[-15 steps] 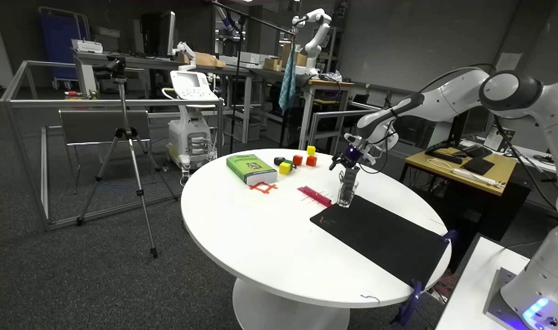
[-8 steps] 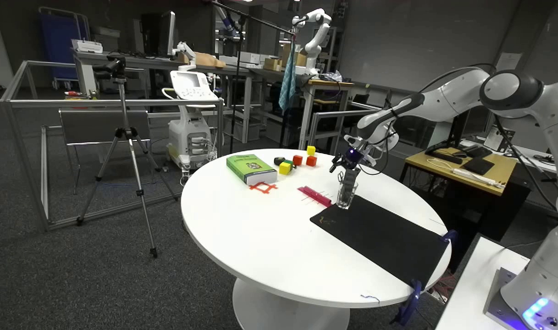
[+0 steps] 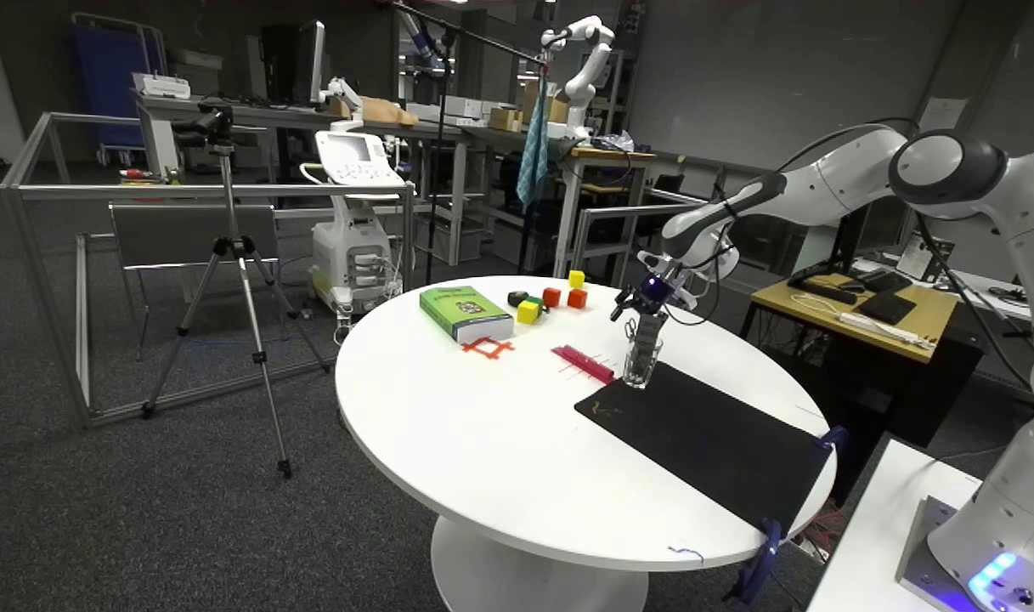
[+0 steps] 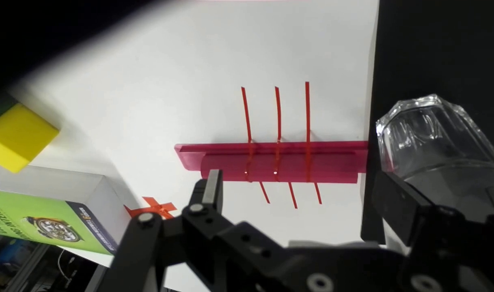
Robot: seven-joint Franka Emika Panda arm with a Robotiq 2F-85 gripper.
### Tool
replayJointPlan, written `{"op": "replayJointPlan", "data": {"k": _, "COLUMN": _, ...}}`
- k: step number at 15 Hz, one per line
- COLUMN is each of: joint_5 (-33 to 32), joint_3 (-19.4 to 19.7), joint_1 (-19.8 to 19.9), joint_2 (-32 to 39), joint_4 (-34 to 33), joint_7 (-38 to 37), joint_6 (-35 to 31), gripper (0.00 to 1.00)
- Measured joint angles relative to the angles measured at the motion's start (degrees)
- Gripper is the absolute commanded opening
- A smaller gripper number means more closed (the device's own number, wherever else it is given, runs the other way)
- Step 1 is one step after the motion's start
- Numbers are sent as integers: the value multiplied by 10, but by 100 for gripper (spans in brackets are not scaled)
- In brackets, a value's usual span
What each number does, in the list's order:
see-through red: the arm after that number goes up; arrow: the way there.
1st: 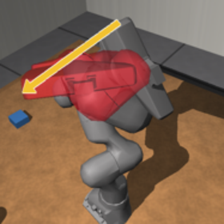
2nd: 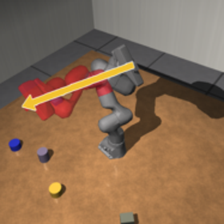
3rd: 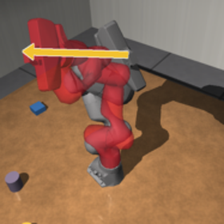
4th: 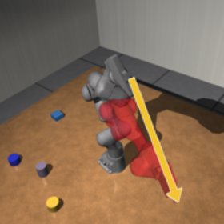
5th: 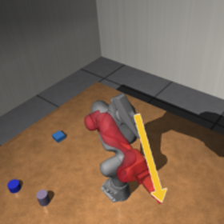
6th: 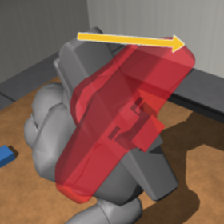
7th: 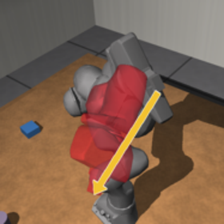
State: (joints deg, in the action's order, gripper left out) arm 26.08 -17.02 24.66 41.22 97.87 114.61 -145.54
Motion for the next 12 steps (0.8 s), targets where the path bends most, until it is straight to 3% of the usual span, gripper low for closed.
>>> {"op": "replayJointPlan", "data": {"k": 12, "joint_5": 79, "joint_3": -11, "joint_1": 1, "joint_2": 1, "joint_4": 7, "joint_7": 1, "joint_6": 28, "gripper": 100}}
